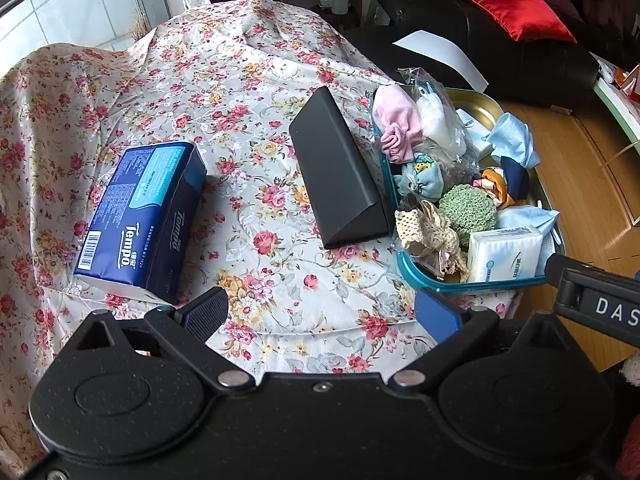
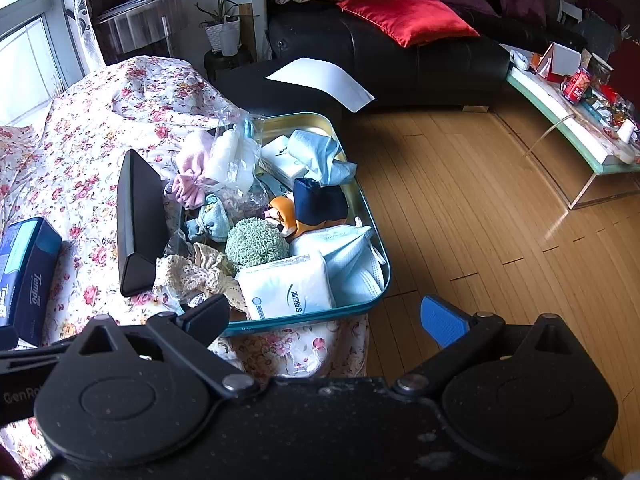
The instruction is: Organize soft objects
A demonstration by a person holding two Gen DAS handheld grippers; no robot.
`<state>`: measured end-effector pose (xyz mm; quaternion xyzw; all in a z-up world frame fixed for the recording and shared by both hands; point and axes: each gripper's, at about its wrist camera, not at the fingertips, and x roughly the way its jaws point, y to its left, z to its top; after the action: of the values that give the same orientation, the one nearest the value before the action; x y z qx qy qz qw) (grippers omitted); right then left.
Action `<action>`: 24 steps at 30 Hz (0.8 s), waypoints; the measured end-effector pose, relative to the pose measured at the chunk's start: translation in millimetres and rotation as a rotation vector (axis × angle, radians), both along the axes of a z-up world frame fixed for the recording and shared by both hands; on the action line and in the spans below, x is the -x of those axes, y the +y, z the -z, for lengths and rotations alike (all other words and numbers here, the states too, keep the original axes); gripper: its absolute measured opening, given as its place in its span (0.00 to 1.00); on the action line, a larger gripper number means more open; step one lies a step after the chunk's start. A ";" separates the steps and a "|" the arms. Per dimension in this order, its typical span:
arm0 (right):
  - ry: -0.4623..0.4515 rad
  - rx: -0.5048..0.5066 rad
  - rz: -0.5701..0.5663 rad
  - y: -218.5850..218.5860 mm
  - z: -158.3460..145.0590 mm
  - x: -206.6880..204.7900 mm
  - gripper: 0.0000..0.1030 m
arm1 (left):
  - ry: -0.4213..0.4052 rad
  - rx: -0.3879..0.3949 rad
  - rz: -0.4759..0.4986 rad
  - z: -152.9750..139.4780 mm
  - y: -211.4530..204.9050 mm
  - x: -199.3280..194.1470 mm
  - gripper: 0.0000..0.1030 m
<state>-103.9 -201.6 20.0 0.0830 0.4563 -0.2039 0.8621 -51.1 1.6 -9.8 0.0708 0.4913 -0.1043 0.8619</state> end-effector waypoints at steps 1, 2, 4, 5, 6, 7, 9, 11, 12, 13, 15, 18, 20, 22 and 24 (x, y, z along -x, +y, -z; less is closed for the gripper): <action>0.000 0.000 0.000 0.1 0.1 0.2 1.00 | 0.000 0.000 0.000 0.1 -0.1 -0.2 0.94; 0.000 0.000 0.000 0.0 0.0 -0.2 1.00 | 0.000 0.000 0.000 0.1 -0.2 -0.3 0.94; 0.002 0.000 0.001 0.2 0.2 -0.4 1.00 | 0.001 0.000 0.000 0.3 -0.2 -0.6 0.94; 0.001 -0.001 0.001 0.3 0.1 -0.2 1.00 | 0.001 -0.001 0.000 0.3 -0.3 -0.5 0.94; 0.002 -0.003 0.001 0.4 -0.1 -0.8 1.00 | 0.000 -0.001 -0.001 0.2 -0.4 -0.4 0.94; 0.002 -0.003 0.000 0.1 -0.3 -1.4 1.00 | 0.000 -0.001 -0.001 0.3 -0.4 -0.5 0.94; 0.002 -0.003 -0.001 -0.5 -0.4 -2.1 1.00 | 0.002 0.000 0.000 0.4 -0.4 -0.6 0.94; 0.002 -0.004 0.000 -0.3 -0.4 -2.0 1.00 | 0.001 -0.001 0.001 0.3 -0.7 -0.8 0.94; 0.002 -0.004 0.000 -0.1 -0.4 -2.2 1.00 | 0.001 -0.002 0.002 0.3 -0.7 -0.6 0.94; 0.002 -0.005 0.001 0.0 -0.5 -2.0 1.00 | 0.002 -0.004 0.004 1.0 -0.7 -1.5 0.94; 0.004 -0.008 0.000 -1.1 0.0 -2.5 1.00 | 0.002 -0.003 0.004 1.0 -0.7 -1.4 0.94; 0.006 -0.007 -0.002 -2.8 1.0 -3.5 1.00 | 0.002 -0.005 0.003 1.6 -1.4 -2.0 0.94; 0.007 -0.009 -0.002 -2.6 1.1 -3.7 1.00 | 0.004 -0.006 0.004 2.6 -1.6 -2.8 0.94; 0.007 -0.009 -0.003 -3.2 1.6 -4.0 1.00 | 0.005 -0.007 0.005 3.1 -1.8 -2.9 0.94; 0.007 -0.011 -0.003 -3.6 2.0 -4.3 1.00 | 0.005 -0.008 0.004 3.2 -1.7 -2.9 0.94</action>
<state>-99.6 -205.2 18.0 0.0862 0.4608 -0.2004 0.8603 -48.2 -0.2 -13.0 0.0752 0.4938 -0.1043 0.8600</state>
